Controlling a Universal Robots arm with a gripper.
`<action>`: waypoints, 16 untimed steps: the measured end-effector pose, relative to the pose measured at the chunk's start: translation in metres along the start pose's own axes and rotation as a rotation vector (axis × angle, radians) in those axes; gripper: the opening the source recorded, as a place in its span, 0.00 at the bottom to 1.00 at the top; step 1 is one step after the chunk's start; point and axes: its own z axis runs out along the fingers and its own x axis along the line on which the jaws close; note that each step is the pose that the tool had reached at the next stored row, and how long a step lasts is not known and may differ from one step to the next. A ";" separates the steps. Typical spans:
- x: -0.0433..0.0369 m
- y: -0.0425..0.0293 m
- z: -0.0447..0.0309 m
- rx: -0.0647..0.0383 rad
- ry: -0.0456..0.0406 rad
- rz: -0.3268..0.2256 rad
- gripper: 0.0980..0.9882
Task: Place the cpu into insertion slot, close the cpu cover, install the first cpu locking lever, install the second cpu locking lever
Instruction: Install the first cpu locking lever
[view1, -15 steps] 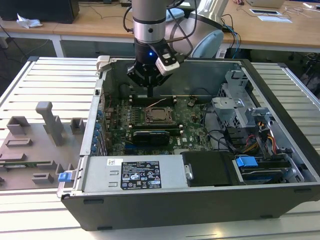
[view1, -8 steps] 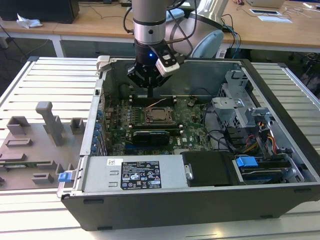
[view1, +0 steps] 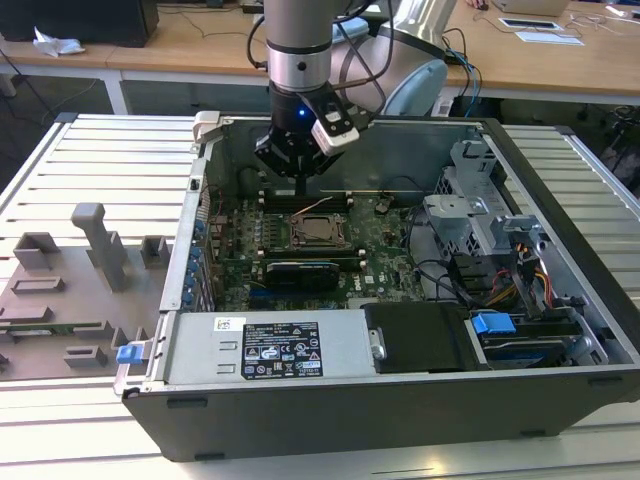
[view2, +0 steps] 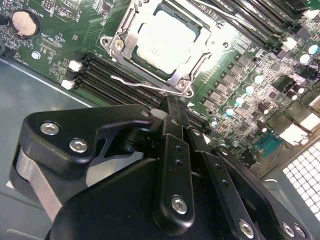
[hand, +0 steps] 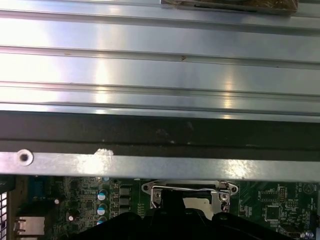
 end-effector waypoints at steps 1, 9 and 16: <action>-0.0001 0.0000 0.0006 0.000 -0.0001 0.000 0.01; -0.0003 0.0000 0.0037 0.000 0.0000 0.000 0.01; -0.0007 0.0000 0.0070 0.000 -0.0001 0.000 0.01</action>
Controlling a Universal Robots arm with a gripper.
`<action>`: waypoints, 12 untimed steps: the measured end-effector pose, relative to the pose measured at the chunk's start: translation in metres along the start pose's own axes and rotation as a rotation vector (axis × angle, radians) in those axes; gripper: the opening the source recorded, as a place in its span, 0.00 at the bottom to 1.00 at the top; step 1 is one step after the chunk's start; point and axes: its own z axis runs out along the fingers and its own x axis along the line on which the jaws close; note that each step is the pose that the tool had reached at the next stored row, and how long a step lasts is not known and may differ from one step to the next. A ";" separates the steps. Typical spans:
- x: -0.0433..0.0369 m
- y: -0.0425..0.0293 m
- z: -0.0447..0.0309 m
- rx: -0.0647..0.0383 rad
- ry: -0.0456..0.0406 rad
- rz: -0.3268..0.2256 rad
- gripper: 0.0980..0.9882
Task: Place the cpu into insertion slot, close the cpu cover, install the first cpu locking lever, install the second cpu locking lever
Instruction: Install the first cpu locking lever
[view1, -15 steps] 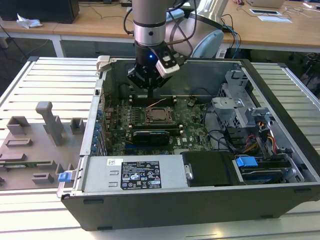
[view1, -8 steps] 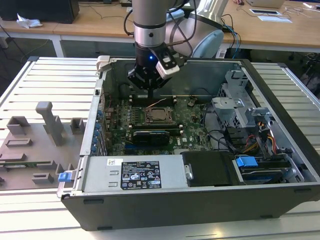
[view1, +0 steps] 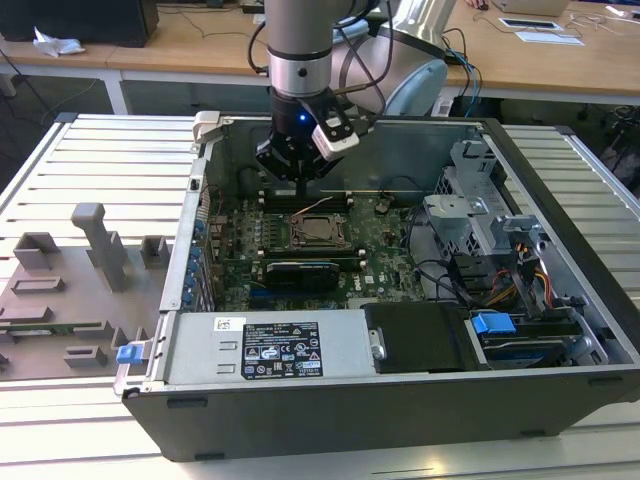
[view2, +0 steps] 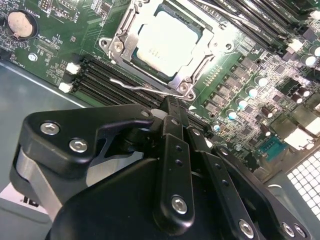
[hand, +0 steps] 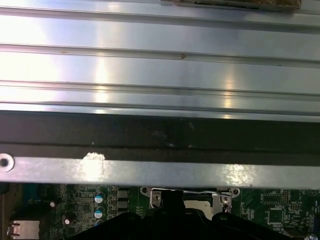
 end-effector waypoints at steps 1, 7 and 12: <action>-0.0001 0.0000 0.0005 0.000 0.0000 0.000 0.01; -0.0002 0.0000 0.0047 0.000 0.0001 0.000 0.01; -0.0005 0.0000 0.0078 0.000 0.0001 0.000 0.01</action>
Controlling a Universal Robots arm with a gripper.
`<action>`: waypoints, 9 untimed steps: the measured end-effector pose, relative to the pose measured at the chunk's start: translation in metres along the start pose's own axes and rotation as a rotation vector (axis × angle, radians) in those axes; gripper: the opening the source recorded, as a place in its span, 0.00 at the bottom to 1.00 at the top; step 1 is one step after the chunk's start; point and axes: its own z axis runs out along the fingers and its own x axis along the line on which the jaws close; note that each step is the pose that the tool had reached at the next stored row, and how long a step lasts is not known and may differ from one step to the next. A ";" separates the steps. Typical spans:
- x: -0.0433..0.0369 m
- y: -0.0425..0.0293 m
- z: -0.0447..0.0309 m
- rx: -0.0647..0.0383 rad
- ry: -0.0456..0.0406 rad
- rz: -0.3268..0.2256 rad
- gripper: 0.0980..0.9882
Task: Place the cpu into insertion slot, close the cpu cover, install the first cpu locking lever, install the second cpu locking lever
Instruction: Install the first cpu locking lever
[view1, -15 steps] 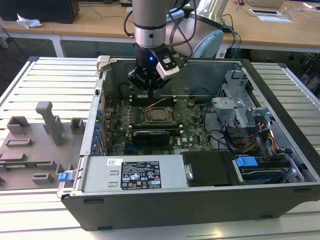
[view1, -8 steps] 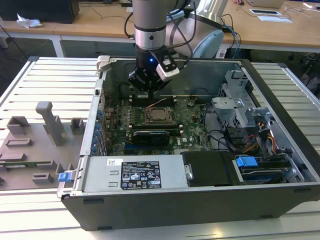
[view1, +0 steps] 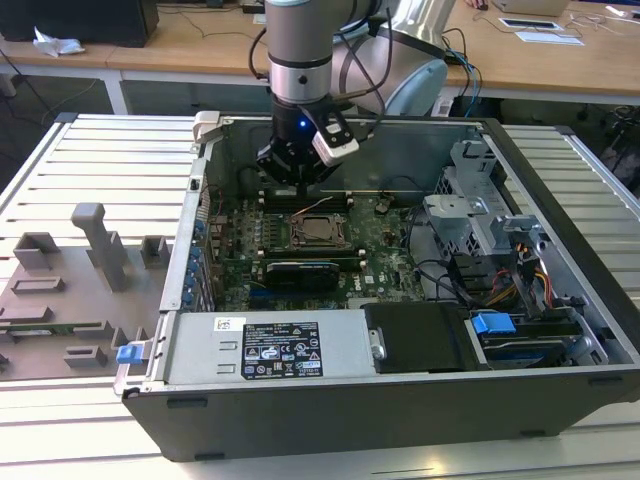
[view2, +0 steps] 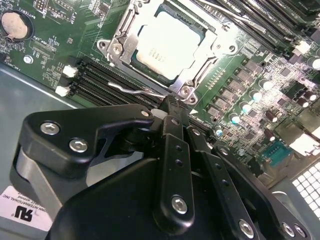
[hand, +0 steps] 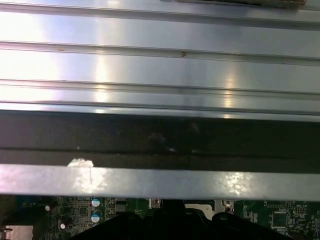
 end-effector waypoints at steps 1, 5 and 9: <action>-0.0001 0.0000 0.0010 0.000 0.0000 0.000 0.01; -0.0003 0.0000 0.0034 0.000 0.0000 0.000 0.01; -0.0003 0.0000 0.0055 0.000 0.0000 0.000 0.01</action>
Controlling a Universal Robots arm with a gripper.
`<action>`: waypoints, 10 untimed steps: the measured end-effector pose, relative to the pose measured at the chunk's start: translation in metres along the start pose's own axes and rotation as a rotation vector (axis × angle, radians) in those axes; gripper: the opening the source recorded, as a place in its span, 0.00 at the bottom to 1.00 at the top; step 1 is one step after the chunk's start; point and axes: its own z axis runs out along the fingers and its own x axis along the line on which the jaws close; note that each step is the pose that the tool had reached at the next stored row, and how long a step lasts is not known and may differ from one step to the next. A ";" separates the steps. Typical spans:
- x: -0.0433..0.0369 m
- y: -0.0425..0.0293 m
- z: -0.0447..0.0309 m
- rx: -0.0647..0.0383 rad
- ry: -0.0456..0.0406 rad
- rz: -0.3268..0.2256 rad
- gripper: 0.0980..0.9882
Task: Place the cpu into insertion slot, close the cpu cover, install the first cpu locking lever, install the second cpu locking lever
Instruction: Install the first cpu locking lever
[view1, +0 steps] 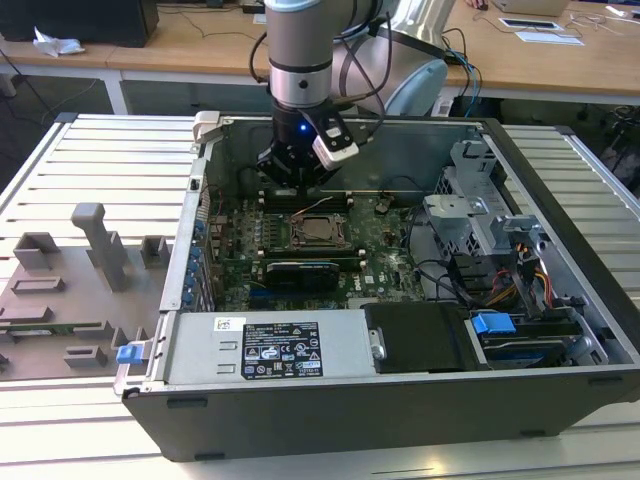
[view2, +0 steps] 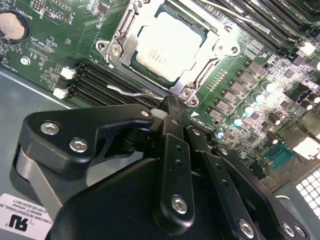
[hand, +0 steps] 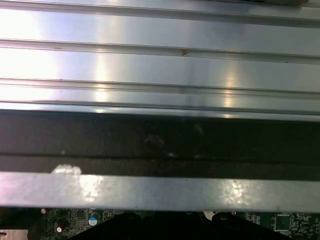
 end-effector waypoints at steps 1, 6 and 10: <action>0.0000 0.0000 0.0005 0.000 0.0000 0.000 0.01; -0.0001 0.0000 0.0032 0.000 -0.0001 0.000 0.01; -0.0001 0.0000 0.0059 0.000 0.0000 0.000 0.01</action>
